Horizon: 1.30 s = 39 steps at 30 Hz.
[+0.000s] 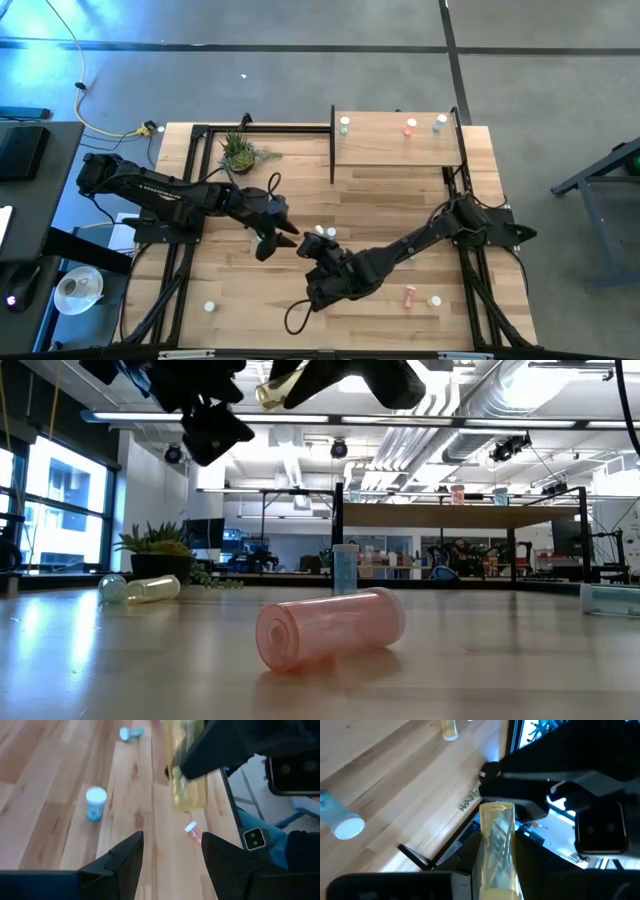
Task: Pick and place medicine bottles onto shelf by color
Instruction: Put the yellow pill bottle on the shelf
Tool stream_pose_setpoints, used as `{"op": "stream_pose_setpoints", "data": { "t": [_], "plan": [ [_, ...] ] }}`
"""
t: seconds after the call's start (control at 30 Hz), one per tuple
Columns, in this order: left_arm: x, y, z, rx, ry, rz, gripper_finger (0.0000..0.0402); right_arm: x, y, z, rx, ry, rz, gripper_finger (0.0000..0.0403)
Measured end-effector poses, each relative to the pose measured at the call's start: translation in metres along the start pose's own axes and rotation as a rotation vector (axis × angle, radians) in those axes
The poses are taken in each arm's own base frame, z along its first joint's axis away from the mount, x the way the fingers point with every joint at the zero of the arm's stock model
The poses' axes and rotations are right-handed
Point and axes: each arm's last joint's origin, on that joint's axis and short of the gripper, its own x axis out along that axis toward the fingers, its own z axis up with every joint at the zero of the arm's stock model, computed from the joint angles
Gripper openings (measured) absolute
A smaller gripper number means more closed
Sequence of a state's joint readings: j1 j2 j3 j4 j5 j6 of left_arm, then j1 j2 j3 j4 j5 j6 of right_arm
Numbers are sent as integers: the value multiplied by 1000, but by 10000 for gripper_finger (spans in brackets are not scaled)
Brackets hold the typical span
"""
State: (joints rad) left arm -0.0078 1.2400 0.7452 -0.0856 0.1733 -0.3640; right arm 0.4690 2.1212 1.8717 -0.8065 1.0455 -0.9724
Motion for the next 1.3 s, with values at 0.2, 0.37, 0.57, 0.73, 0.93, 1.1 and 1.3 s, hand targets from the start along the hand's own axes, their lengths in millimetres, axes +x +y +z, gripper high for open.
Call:
{"op": "stream_pose_setpoints", "data": {
  "t": [0.2,0.37,0.57,0.73,0.93,1.1,1.3],
  "plan": [
    [0,-3,7,32,-64,-49,192,0,-1,1,-31,-5,-8,80],
    [0,-3,8,21,-83,-35,192,-1,-3,3,-40,-8,-28,80],
    [-1,-3,9,17,-99,-22,192,-1,-5,3,-65,-1,-41,80],
    [-1,-4,13,33,-144,-31,189,4,-8,2,-71,2,-47,80],
    [-1,-5,14,42,-153,-35,165,4,-9,2,-97,3,-50,80],
    [-1,-5,14,41,-147,-33,138,5,-10,1,-104,24,-68,80],
    [-1,-5,14,40,-148,-32,109,7,-11,0,-103,29,-64,80]
  ]
}}
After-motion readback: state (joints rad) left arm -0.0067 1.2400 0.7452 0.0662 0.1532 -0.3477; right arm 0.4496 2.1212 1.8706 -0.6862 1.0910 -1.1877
